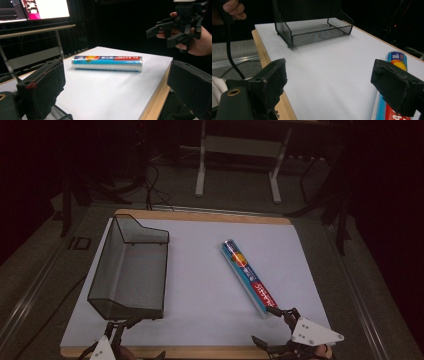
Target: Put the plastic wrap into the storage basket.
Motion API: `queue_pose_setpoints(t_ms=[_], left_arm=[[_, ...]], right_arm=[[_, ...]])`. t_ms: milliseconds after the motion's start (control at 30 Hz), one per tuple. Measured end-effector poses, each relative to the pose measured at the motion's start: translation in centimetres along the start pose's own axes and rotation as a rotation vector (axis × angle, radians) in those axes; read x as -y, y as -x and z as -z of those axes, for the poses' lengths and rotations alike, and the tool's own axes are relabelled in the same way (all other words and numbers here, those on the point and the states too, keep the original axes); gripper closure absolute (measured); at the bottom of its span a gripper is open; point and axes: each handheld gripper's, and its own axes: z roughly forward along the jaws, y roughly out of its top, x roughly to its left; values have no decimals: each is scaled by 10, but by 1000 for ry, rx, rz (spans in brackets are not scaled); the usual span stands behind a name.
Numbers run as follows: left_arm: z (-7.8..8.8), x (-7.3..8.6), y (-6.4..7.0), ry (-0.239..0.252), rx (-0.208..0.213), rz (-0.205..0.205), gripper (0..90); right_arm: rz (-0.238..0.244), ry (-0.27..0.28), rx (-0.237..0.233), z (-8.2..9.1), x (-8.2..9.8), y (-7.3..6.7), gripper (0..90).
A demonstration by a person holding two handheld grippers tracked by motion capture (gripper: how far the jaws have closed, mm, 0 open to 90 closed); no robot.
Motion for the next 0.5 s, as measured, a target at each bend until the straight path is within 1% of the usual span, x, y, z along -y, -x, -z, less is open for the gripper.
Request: queue_pose_setpoints(t_ms=[33, 133, 167, 233, 367, 433, 500], left_arm=[[0, 0, 0, 0, 2, 0, 25], [1, 0, 1, 4, 9, -1, 25], [1, -1, 2, 8, 14, 2, 25], [1, -1, 2, 7, 15, 1, 25], [1, -1, 4, -3, 9, -6, 25], [1, -2, 5, 8, 15, -4, 25], [1, -2, 5, 8, 20, -1, 25]], right_arm=[[5, 2, 16, 1, 0, 0, 134], [4, -10, 18, 1, -2, -1, 134], [11, -12, 13, 1, -3, -1, 133], [30, -14, 17, 1, -5, -3, 134], [32, -35, -1, -2, -7, -5, 133], [32, -35, -9, -3, -7, -7, 127], [37, -34, -12, -5, -9, -7, 112]])
